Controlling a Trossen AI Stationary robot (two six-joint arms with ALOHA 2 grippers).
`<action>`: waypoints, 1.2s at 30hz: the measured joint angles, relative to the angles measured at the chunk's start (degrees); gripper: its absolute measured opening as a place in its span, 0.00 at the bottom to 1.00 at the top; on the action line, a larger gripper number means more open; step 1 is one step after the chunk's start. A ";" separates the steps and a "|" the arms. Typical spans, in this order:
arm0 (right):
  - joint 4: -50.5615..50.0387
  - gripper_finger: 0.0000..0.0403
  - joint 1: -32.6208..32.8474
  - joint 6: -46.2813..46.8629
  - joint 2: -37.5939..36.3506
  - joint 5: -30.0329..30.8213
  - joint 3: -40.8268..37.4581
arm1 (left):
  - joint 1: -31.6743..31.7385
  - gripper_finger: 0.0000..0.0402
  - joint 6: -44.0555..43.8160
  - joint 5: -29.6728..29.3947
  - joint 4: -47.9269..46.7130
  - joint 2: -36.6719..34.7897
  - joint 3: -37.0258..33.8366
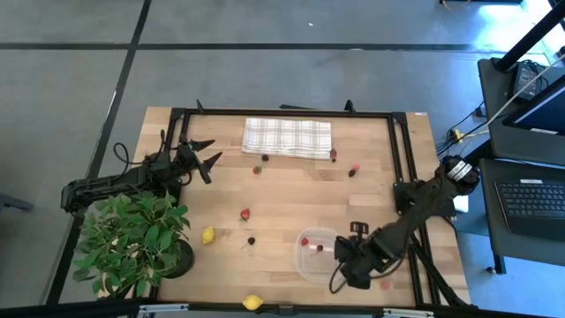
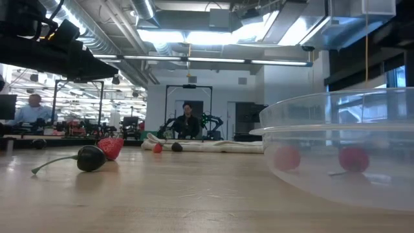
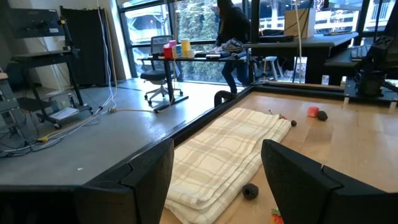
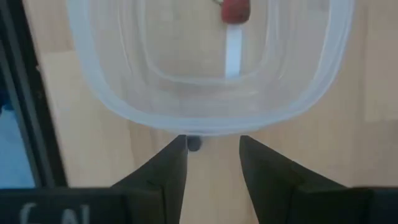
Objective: Pick and placing Produce into tupperware
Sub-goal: Put the bottom dark purple blueberry into the transparent bin
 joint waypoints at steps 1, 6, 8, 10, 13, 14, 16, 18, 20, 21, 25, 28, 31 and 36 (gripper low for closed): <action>-0.09 0.37 0.79 1.74 0.00 0.48 -0.02 | -0.02 0.59 -0.02 0.00 0.02 0.00 0.00; -0.46 0.37 4.48 8.36 0.00 6.50 -0.04 | -0.02 0.59 -0.04 0.00 0.02 0.00 0.00; -0.48 0.37 5.30 8.74 0.00 7.21 -0.04 | -0.02 0.59 -0.09 0.00 0.02 0.00 -0.02; -0.77 0.37 5.79 9.31 0.00 7.40 -0.06 | -0.02 0.59 -0.17 0.00 0.02 0.00 0.00; -1.36 0.37 6.12 11.20 0.00 7.42 -0.08 | -0.02 0.59 -1.02 0.00 0.02 -0.01 0.00; -1.36 0.37 6.21 11.34 0.02 7.42 -0.08 | -0.01 0.59 -1.30 0.00 0.01 0.00 0.00; -1.38 0.37 6.35 11.38 0.17 7.42 -0.10 | -0.02 0.59 -1.42 0.00 0.02 0.00 0.00; -1.09 0.37 6.55 11.59 0.24 7.42 -0.87 | -0.02 0.59 -1.42 0.00 0.02 0.00 0.00; 0.13 0.37 6.55 11.66 0.24 7.42 -2.60 | -0.02 0.59 -1.43 0.00 0.00 0.00 -0.01; 1.50 0.37 6.55 11.66 0.24 7.42 -3.95 | -0.01 0.59 -1.42 0.00 0.02 0.00 0.00; 8.68 0.37 6.53 11.68 0.28 6.99 -9.62 | -0.02 0.59 -1.42 0.00 0.02 -0.01 0.00; 13.05 0.37 6.55 11.64 0.24 6.92 -12.14 | -0.02 0.59 -1.42 0.00 0.02 0.00 -0.02; 16.96 0.37 6.53 11.66 0.22 5.42 -14.30 | -0.01 0.59 -1.42 0.00 0.01 -0.02 -0.02; 23.84 0.37 6.53 11.60 0.22 4.99 -17.73 | -0.02 0.59 -1.42 0.00 0.02 -0.01 -0.01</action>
